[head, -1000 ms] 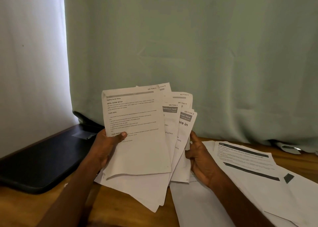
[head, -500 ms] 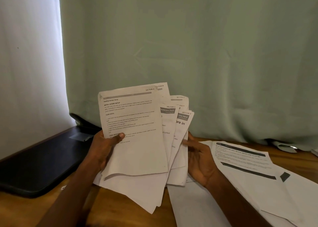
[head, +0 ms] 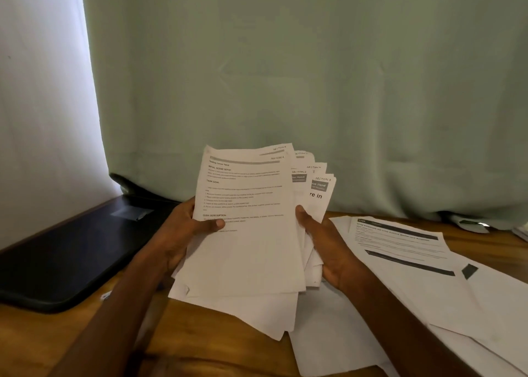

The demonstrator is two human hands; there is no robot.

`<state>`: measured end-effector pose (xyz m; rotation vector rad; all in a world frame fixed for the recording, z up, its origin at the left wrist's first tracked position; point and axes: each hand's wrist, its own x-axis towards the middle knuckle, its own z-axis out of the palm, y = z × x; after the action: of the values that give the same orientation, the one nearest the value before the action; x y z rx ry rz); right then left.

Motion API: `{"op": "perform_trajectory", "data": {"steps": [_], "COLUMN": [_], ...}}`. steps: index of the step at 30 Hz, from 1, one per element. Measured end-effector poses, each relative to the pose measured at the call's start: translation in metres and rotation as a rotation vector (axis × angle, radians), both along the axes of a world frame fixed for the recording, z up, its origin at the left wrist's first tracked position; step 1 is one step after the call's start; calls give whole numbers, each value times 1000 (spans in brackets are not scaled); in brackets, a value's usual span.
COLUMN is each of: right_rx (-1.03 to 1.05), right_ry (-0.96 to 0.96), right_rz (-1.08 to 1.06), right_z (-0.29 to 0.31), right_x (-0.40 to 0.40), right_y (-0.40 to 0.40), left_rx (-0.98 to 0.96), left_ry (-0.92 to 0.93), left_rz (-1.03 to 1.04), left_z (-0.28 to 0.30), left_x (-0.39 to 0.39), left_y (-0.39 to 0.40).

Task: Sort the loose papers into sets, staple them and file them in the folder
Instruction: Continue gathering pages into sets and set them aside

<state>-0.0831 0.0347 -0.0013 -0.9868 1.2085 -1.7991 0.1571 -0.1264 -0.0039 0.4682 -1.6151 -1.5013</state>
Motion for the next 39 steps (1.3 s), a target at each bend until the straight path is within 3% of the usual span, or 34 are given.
{"op": "perform_trajectory", "data": {"steps": [7, 12, 21, 27, 31, 39], "right_rx": [-115, -113, -224, -326, -364, -150], "right_ry": [177, 338, 179, 238, 305, 364], "right_rz": [-138, -121, -198, -314, -373, -287], "right_z": [4, 23, 62, 82, 70, 14], "right_x": [8, 9, 27, 29, 33, 42], "right_y": [4, 8, 31, 88, 130, 155], "left_rx": [-59, -180, -118, -164, -216, -189], "left_ry": [25, 52, 176, 197, 227, 153], "left_rz": [16, 64, -14, -27, -21, 75], "left_z": [6, 14, 30, 48, 43, 12], "left_x": [-6, -3, -7, -20, -20, -20], "left_y": [9, 17, 45, 95, 134, 169]}}
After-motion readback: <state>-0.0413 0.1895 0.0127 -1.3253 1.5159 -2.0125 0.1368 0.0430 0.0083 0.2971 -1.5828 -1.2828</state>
